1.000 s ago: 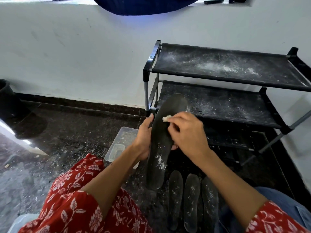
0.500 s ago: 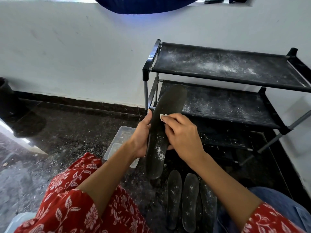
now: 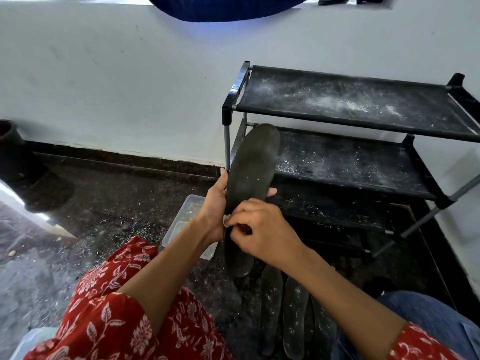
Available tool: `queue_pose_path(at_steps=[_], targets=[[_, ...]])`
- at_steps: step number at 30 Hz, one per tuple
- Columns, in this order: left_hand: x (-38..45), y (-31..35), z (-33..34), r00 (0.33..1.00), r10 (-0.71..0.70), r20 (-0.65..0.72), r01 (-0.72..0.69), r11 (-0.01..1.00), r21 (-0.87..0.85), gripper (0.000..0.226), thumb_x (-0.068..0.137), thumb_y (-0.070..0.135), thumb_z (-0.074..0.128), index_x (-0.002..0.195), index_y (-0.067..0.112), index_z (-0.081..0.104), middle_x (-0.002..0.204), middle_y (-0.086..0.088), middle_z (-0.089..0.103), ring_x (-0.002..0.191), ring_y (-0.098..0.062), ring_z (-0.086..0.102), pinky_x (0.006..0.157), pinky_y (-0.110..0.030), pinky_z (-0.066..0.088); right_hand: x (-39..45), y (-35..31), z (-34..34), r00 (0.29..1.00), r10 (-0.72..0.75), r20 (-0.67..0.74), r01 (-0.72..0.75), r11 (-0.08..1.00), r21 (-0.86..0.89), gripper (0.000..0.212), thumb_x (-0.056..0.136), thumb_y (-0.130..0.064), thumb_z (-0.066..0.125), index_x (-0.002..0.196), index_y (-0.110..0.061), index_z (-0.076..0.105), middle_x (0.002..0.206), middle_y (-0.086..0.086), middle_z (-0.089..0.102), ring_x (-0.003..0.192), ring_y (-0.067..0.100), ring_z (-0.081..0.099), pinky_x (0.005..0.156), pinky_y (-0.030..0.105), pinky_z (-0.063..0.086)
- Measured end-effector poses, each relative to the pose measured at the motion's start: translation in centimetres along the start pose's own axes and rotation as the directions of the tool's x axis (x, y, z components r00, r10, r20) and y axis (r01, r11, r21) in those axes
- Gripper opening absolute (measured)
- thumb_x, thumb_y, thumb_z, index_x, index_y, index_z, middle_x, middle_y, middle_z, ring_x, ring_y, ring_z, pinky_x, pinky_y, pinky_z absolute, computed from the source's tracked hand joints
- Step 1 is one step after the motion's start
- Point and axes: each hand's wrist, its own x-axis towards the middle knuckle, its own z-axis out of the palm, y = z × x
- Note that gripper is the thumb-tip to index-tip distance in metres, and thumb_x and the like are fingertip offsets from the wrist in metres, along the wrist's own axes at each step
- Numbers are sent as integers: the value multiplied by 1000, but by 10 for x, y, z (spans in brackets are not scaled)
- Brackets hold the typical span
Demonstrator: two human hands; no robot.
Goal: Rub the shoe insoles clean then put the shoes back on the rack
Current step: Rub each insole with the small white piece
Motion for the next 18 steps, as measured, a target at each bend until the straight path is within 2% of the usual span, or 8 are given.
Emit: queue_pose_path(at_steps=[3,5,8,10,12,15,18], targets=[[0,1,2,1000,11,-23,-11,1000,-2,78,91,63,24,123,1,59,121,-20,63,106,-25,63,91,-31,51,3,3,-5,975,17,-224,-22,1000,-21,18,75,-3,66,89,-10,75,82,3,68,77,16,61,73,26,50],[1,0,3,998,31,-54,-29,999,37,76,93,62,24,126,2,57,127,-18,59,110,-26,60,93,-33,49,4,7,-4,960,13,-281,-40,995,-91,21,78,-3,64,96,-8,73,87,5,68,80,18,61,73,30,52],[3,-2,2,998,30,-58,-26,997,73,75,95,60,20,114,2,63,112,-16,69,100,-22,67,91,-32,49,3,13,3,989,-30,-145,-6,970,-244,22,81,-6,61,100,-5,71,89,7,66,82,25,61,60,39,55],[3,-2,0,998,9,-63,-3,996,87,75,95,61,21,119,3,61,117,-17,66,106,-25,65,94,-35,48,3,17,3,995,-28,-92,0,954,-299,23,79,-3,66,101,-3,69,89,8,64,82,27,60,55,41,55],[2,-1,-1,999,-18,-35,21,995,101,73,94,62,22,124,6,59,119,-15,65,108,-26,63,93,-36,49,4,20,-2,994,-30,-110,-6,949,-316,20,81,-4,63,100,-2,69,89,8,63,82,26,59,53,42,54],[1,-2,0,999,-33,-36,38,991,125,66,96,58,23,120,10,61,101,-9,71,91,-20,68,79,-32,53,6,22,-4,989,-21,-145,-22,957,-291,19,80,-3,61,96,-2,70,86,9,63,78,26,59,55,39,54],[2,-1,-2,998,-13,-63,20,995,99,66,96,57,24,124,8,59,112,-12,68,96,-21,67,89,-31,51,4,14,4,993,-10,-118,-17,974,-224,21,74,-3,61,92,-5,73,81,7,65,75,26,60,59,37,54]])
